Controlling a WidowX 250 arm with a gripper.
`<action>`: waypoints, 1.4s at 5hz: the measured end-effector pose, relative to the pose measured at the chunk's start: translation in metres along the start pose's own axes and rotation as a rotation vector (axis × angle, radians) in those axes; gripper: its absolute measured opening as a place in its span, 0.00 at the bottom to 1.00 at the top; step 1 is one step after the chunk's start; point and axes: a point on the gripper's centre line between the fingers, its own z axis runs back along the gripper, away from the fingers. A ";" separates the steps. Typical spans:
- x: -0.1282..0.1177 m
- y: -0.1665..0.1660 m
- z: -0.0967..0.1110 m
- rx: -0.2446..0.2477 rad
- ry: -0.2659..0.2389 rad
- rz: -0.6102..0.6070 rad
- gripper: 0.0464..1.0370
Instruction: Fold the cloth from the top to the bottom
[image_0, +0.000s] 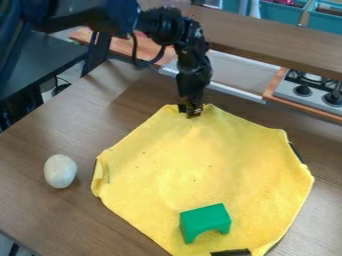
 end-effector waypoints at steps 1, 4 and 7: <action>0.000 0.000 -0.003 -0.004 0.002 0.016 0.65; -0.006 -0.013 -0.004 -0.033 -0.006 0.012 0.02; -0.014 -0.060 0.076 -0.069 -0.143 -0.064 0.01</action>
